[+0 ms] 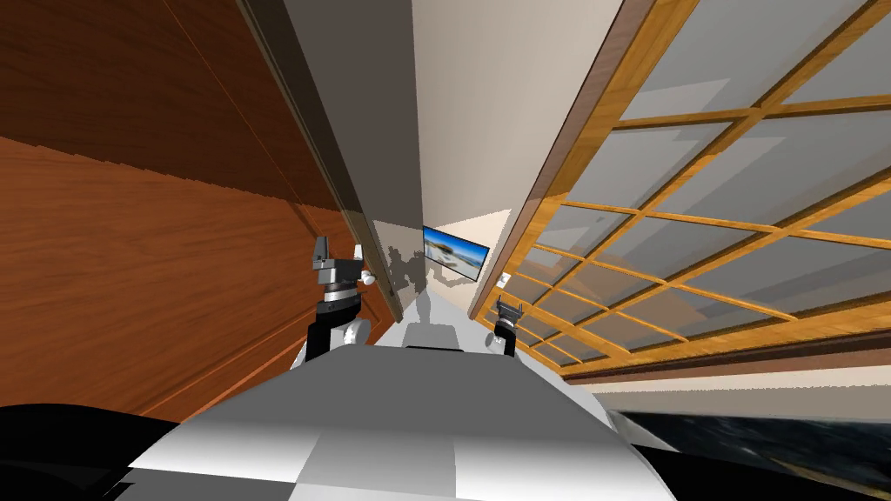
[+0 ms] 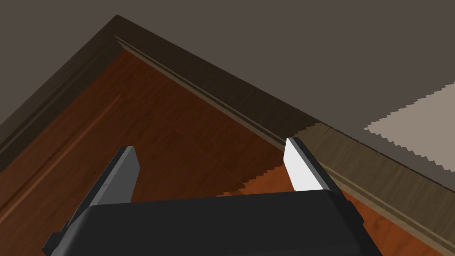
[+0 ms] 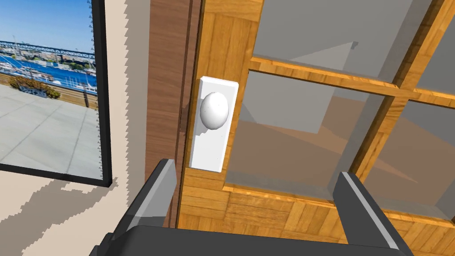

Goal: Pull the door open

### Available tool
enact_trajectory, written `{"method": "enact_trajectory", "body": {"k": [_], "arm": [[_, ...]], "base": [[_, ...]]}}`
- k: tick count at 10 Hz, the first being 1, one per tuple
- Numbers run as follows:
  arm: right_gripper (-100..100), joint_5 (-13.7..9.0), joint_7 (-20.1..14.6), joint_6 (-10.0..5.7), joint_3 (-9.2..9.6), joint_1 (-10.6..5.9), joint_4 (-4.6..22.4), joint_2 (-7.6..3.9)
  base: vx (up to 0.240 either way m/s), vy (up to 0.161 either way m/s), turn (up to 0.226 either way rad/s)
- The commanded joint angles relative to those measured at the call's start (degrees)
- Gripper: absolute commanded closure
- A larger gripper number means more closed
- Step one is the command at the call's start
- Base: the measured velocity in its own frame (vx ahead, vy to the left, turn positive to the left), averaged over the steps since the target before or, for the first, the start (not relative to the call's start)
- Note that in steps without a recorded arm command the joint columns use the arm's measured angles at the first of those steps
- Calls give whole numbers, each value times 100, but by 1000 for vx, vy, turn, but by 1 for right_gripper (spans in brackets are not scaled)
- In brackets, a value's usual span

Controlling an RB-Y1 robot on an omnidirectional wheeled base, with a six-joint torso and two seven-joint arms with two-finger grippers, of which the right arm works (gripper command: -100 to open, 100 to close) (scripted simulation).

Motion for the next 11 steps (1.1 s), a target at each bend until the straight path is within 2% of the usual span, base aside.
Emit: {"method": "enact_trajectory", "body": {"k": [1,4,6,7,8,9,10,11], "arm": [[-100,-92,-234,-32,-47,-83,255,22],[-100,-171,-424,-73,-88,-173,507,48],[-100,-266,-654,-122,-137,-282,811,85],[-100,-266,-654,-122,-137,-282,811,85],[-100,-258,-616,-73,-134,-237,702,93],[-100,-252,-805,-90,-110,-158,747,-54],[-100,-249,-865,-95,-102,-130,759,-102],[-100,-243,-1001,-106,-84,-68,787,-211]], "base": [[82,-67,191],[58,-51,114],[53,-53,136],[46,-42,58],[14,-16,5],[108,-3,14],[161,11,11],[182,16,14]]}}
